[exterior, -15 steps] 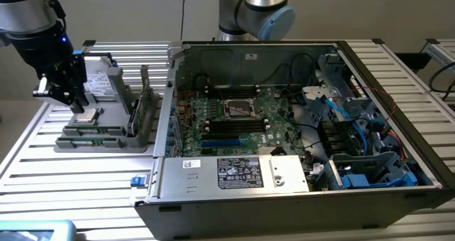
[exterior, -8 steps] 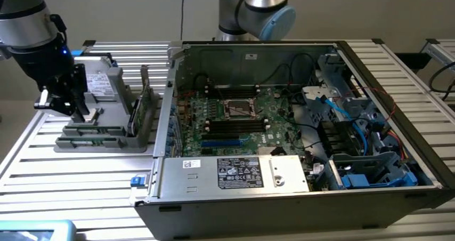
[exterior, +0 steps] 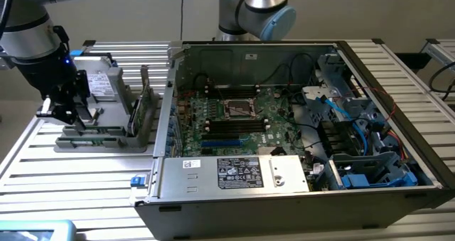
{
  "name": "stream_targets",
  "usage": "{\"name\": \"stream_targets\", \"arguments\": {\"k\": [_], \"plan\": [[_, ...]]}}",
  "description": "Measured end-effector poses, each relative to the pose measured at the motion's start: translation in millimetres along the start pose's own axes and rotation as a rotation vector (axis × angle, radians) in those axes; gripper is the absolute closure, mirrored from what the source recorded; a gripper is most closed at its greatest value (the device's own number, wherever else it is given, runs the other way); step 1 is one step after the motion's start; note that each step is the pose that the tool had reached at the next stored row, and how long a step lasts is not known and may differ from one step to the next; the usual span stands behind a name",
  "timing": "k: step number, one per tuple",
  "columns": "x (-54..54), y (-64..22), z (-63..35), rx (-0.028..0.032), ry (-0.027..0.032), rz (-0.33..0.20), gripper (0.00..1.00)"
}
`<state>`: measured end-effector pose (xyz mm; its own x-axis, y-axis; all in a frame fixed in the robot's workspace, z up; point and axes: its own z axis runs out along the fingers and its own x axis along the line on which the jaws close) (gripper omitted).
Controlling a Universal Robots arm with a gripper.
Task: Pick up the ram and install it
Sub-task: 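Pick up the ram and move it above insertion slot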
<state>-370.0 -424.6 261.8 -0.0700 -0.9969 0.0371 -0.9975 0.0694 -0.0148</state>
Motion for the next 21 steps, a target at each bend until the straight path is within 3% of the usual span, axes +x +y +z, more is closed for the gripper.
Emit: {"name": "stream_targets", "arguments": {"k": [8,16,21], "plan": [[1.8,-0.2,14.1,0.0013,-0.0051,-0.048,0.62],[1.2,-0.3,28.7,0.0012,-0.0055,-0.045,0.62],[0.8,-0.2,36.3,0.0002,-0.0145,-0.043,0.62]]}}
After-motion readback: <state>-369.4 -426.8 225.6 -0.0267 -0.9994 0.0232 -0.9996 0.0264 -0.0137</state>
